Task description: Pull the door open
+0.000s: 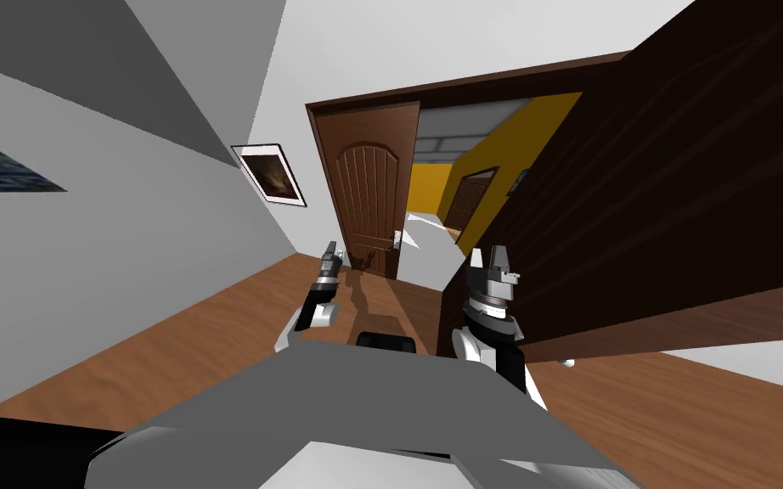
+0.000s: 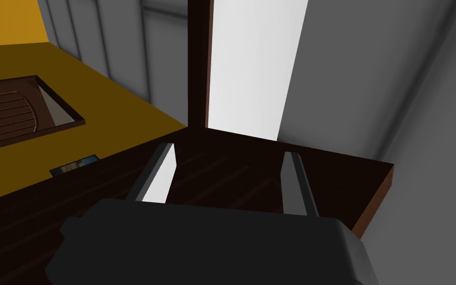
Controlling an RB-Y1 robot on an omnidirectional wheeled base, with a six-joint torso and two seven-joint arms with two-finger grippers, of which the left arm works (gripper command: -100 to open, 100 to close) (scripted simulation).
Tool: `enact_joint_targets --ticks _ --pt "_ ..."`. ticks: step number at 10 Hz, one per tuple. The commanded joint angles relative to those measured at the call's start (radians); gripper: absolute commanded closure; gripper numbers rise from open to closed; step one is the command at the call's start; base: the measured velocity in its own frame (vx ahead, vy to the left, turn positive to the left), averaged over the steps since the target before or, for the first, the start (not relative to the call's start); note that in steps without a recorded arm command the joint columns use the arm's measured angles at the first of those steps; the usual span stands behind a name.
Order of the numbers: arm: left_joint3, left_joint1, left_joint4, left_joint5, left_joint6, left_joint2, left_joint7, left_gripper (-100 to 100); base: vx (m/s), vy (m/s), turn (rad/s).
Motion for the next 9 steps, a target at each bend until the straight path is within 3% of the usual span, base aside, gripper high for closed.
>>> enact_joint_targets --ticks 1,9 --pt "0.004 -0.020 0.038 0.003 0.010 0.007 0.004 -100 0.107 0.020 -0.090" --pt "0.005 -0.108 0.229 0.010 0.049 0.011 0.011 -100 0.098 0.014 -0.084"
